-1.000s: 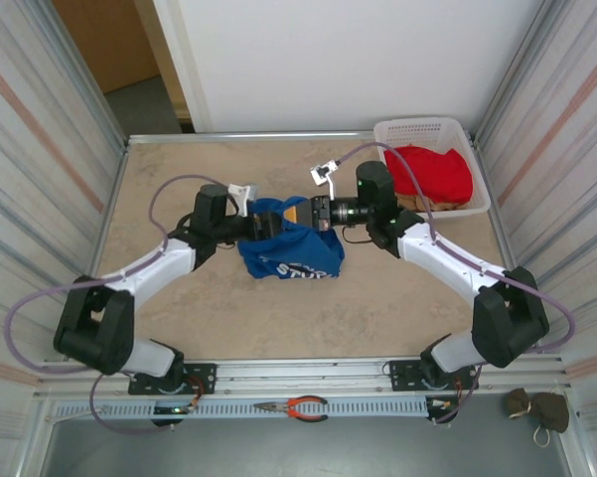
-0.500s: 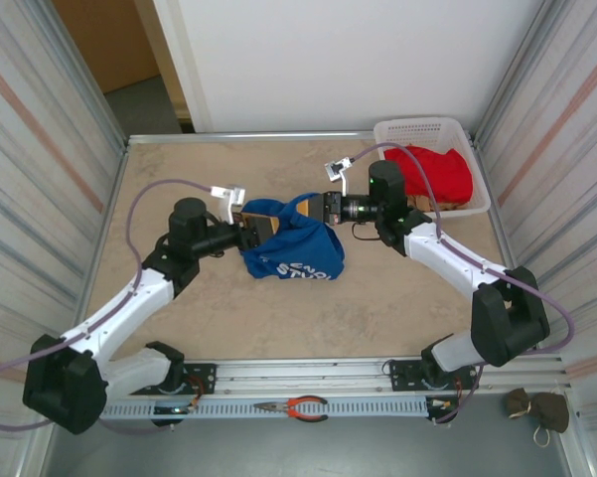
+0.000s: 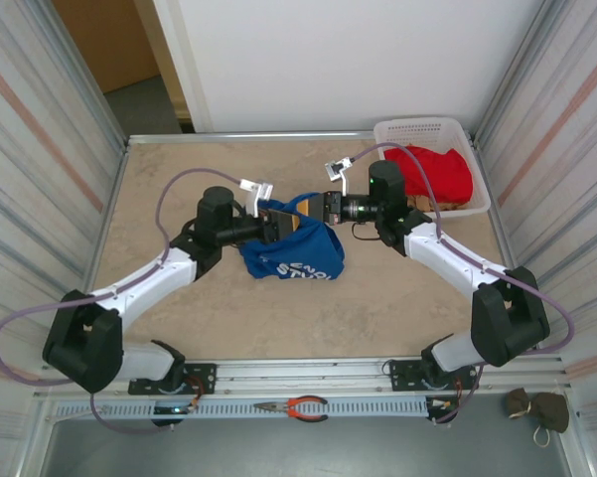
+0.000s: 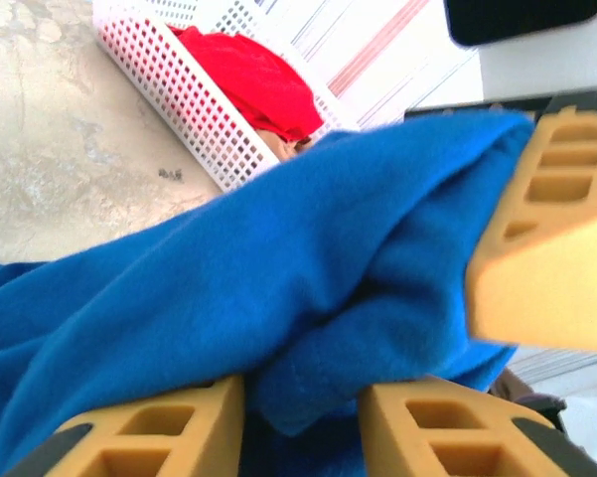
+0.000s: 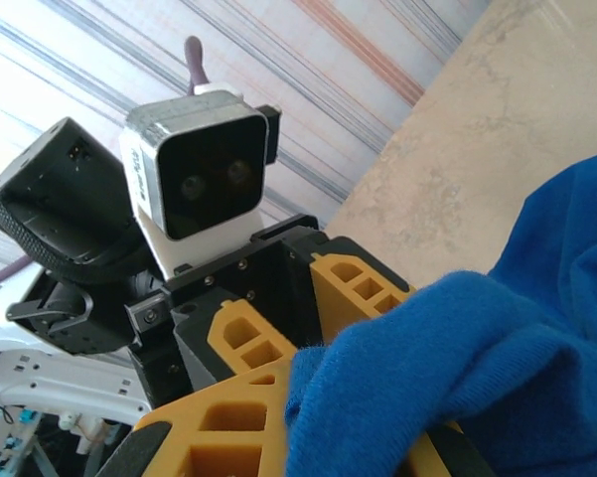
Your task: Fold the inside-out t-shirt
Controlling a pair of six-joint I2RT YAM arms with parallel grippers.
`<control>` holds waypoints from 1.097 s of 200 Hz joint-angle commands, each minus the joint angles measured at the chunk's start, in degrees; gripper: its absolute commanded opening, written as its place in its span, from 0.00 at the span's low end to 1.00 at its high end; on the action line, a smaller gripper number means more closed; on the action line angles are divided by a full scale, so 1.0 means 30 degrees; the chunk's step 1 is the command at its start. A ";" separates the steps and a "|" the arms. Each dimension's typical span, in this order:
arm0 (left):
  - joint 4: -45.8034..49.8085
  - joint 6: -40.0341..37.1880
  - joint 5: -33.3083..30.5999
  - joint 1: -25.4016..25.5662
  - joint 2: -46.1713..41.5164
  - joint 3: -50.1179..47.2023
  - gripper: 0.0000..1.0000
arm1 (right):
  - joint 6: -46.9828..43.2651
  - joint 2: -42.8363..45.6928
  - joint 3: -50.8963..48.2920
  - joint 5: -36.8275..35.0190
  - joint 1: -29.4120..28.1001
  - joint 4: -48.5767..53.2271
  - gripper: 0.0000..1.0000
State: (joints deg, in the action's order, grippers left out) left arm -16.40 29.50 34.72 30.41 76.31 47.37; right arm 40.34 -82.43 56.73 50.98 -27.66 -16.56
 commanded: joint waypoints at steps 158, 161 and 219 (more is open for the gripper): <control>0.4897 0.6356 0.4210 -0.2312 0.0135 0.6707 0.00 | -0.1219 0.0682 -0.1521 -0.6536 0.0679 0.4435 0.65; 0.5213 0.6232 0.4026 -0.2312 0.0164 0.6756 0.00 | -0.1275 0.0859 -0.1561 -0.6590 0.0619 0.4512 0.65; 0.9050 0.4670 0.1539 -0.2463 0.0852 0.7322 0.00 | -0.2290 0.3848 -0.0938 -1.0337 -0.2085 0.6897 0.65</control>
State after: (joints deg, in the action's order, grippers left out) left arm 4.60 46.17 42.74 23.55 78.11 66.92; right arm 36.53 -75.02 51.83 26.87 -30.24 -0.43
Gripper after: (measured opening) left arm 0.047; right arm 0.647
